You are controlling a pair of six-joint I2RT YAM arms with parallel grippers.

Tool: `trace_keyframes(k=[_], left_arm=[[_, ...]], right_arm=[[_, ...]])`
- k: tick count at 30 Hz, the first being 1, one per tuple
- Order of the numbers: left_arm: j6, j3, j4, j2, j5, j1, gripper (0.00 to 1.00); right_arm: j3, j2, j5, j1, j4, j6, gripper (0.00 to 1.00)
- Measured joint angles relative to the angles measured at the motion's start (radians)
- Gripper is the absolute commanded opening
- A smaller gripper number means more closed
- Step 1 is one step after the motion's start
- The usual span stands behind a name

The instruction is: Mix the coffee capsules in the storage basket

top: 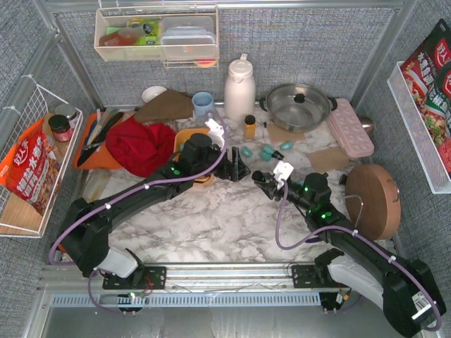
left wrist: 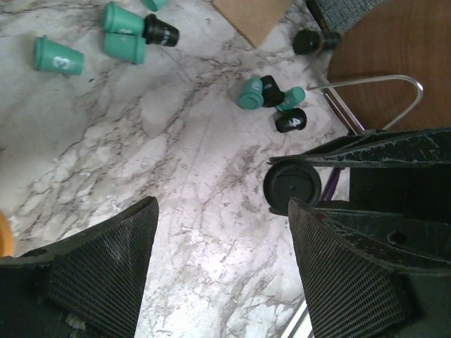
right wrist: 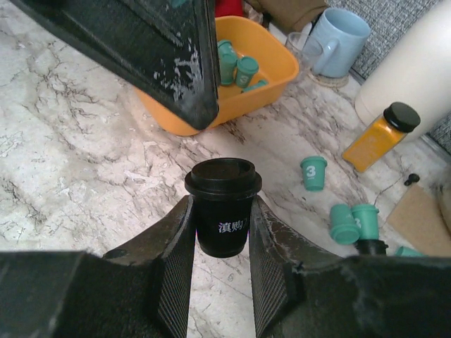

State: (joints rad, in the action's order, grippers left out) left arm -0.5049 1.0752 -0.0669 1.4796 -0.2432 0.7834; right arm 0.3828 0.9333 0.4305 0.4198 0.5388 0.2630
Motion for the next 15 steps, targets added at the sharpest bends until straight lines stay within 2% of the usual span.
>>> trace_keyframes(k=[15], left_arm=[[-0.038, -0.023, -0.126, 0.037, 0.009, 0.108, 0.81]], right_arm=[[-0.013, -0.048, 0.045, 0.012, 0.008, 0.05, 0.22]])
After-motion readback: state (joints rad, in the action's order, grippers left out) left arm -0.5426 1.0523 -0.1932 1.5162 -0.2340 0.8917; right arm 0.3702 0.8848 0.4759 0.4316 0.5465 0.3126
